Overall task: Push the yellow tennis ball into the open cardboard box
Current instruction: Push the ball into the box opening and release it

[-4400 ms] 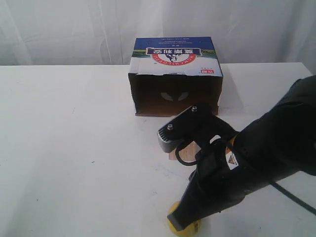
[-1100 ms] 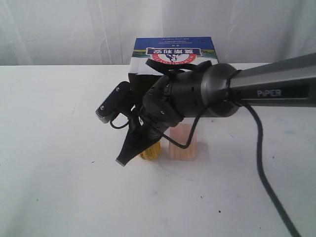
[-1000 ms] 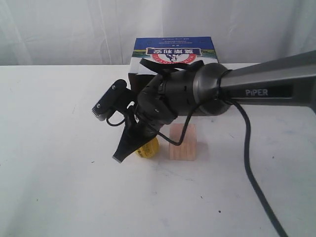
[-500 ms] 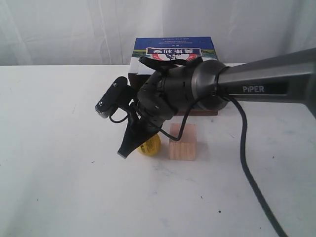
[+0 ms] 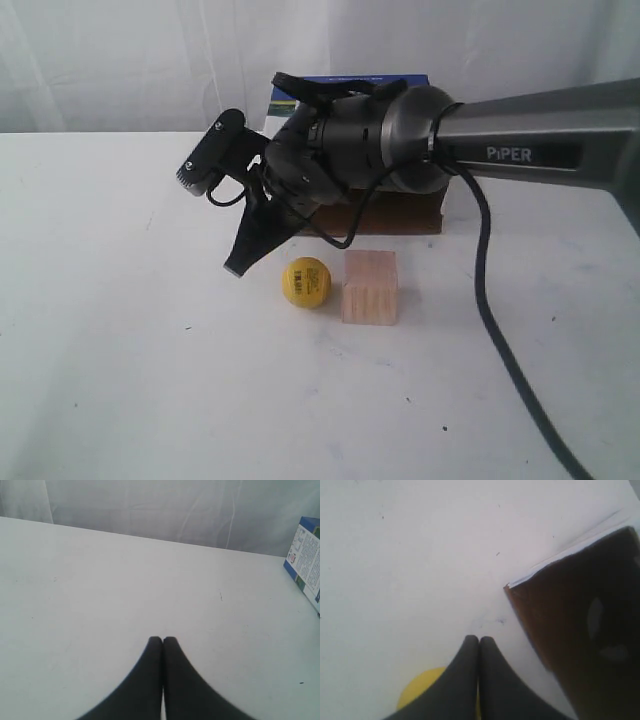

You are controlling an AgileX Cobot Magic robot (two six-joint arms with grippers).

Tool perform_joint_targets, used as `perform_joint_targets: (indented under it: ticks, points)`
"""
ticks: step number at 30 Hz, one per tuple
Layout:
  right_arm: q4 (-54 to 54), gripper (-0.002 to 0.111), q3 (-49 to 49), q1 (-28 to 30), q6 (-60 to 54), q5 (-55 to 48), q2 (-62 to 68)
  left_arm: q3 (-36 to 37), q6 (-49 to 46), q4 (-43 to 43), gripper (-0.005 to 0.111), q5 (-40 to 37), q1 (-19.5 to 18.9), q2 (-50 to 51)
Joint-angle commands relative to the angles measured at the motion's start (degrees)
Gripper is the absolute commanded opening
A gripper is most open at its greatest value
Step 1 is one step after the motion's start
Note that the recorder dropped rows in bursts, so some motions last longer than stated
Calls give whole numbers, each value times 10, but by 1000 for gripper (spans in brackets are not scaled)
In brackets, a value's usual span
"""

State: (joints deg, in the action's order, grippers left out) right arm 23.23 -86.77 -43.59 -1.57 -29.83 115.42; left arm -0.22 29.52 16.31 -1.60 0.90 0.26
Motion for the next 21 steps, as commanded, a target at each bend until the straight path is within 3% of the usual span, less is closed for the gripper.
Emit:
perform_joint_targets:
  ticks: [1,7,11,13,15,17,21]
  points:
    - [-37,0,-5,-7,4,-94,-19,2,1,0,0,3,-1,-2]
    - [-189,0,-4,-23,-70,-178,-9,2,1,0,0,3,-1,-2]
    - [-194,0,-4,-21,-70,-185,28,2,1,0,0,3,-1,-2]
    - [-174,0,-4,-6,-72,-159,57,2,1,0,0,3,-1,-2]
    - [-73,0,-25,31,-56,-79,80,2,1,0,0,3,-1,-2]
    - [55,0,-108,65,37,-164,63,2,1,0,0,3,-1,-2]
    - [68,0,-94,66,54,-186,-45,2,1,0,0,3,-1,-2]
